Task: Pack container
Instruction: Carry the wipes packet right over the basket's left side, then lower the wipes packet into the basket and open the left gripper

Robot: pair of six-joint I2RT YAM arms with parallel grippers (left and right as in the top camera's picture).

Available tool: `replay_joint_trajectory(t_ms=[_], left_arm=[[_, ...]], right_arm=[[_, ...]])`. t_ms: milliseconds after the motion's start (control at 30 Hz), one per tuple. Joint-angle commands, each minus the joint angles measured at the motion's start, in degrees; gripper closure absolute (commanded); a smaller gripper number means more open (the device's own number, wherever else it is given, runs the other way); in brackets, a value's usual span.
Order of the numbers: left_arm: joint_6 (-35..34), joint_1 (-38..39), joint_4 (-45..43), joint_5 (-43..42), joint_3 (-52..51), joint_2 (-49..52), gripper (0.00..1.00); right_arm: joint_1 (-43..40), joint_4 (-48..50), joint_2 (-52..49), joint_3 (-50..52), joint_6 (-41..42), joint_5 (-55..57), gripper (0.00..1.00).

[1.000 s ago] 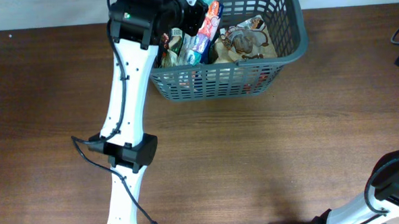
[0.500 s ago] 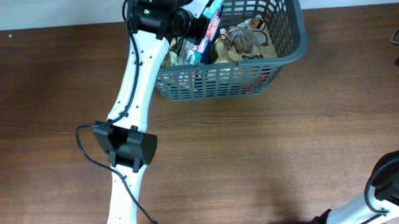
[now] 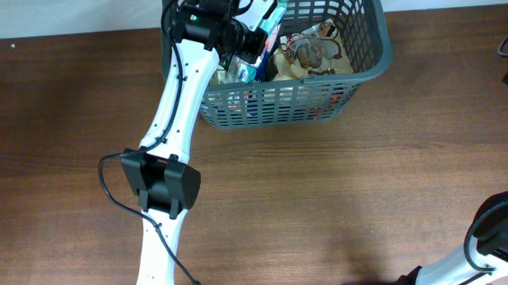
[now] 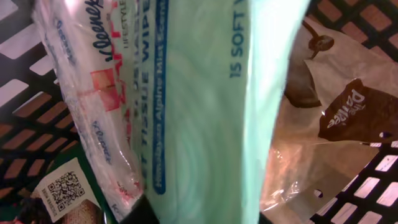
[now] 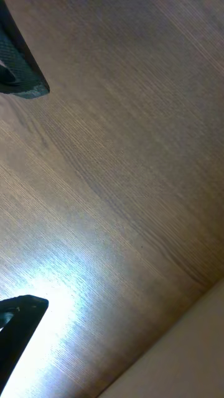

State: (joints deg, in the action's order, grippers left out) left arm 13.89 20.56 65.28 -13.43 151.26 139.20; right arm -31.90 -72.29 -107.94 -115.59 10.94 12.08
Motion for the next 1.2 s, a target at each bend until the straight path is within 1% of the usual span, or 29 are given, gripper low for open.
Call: replay_joint_trajectory(t_ms=[0,33,67,167,200,267,333,433,567,633,667,833,900,1033,1167], left_arm=[[0.31,-0.20,-0.42,0.00,-0.22,0.52,0.76],[0.31,-0.20,-0.42,0.00,-0.22,0.52,0.71],[0.31,-0.20,-0.42,-0.02,-0.22,0.52,0.62],[0.31,-0.20,-0.42,0.00,-0.20,0.52,0.57],[0.31,-0.20,-0.42,0.00,-0.13,0.50,0.51],[0.31,-0.20,-0.44,0.00,0.11,0.50,0.46],[0.31,-0.22,-0.50,0.02,0.74,0.50,0.37],[0.28,-0.20,-0.37,1.14,2.75,0.50,0.27],[0.28,-0.20,-0.09,4.09,7.06,0.39,0.22],[0.28,-0.26,0.04,5.70,9.44,0.26,0.17],[0.28,-0.28,0.28,6.62,10.64,0.17,0.16],[0.22,-1.09,2.80,10.84,17.59,-0.13,0.16],[0.13,-1.68,3.96,11.45,20.68,-0.20,0.13],[-0.85,-3.58,6.73,12.26,28.24,-0.46,0.13],[-1.46,-6.01,7.32,12.46,28.52,-4.20,0.13]], right_arm=[[0.04,0.13,0.70,0.09,0.44,-0.07,0.01],[0.04,0.13,0.70,0.09,0.44,-0.07,0.01],[0.04,0.13,0.70,0.09,0.44,-0.07,0.01],[0.04,0.13,0.70,0.09,0.44,-0.07,0.01],[0.04,0.13,0.70,0.09,0.44,-0.07,0.01],[0.04,0.13,0.70,0.09,0.44,-0.07,0.01],[0.04,0.13,0.70,0.09,0.44,-0.07,0.01],[0.04,0.13,0.70,0.09,0.44,-0.07,0.01],[0.04,0.13,0.70,0.09,0.44,-0.07,0.01],[0.04,0.13,0.70,0.09,0.44,-0.07,0.01],[0.04,0.13,0.70,0.09,0.44,-0.07,0.01],[0.04,0.13,0.70,0.09,0.44,-0.07,0.01],[0.04,0.13,0.70,0.09,0.44,-0.07,0.01],[0.04,0.13,0.70,0.09,0.44,-0.07,0.01],[0.04,0.13,0.70,0.09,0.44,-0.07,0.01]])
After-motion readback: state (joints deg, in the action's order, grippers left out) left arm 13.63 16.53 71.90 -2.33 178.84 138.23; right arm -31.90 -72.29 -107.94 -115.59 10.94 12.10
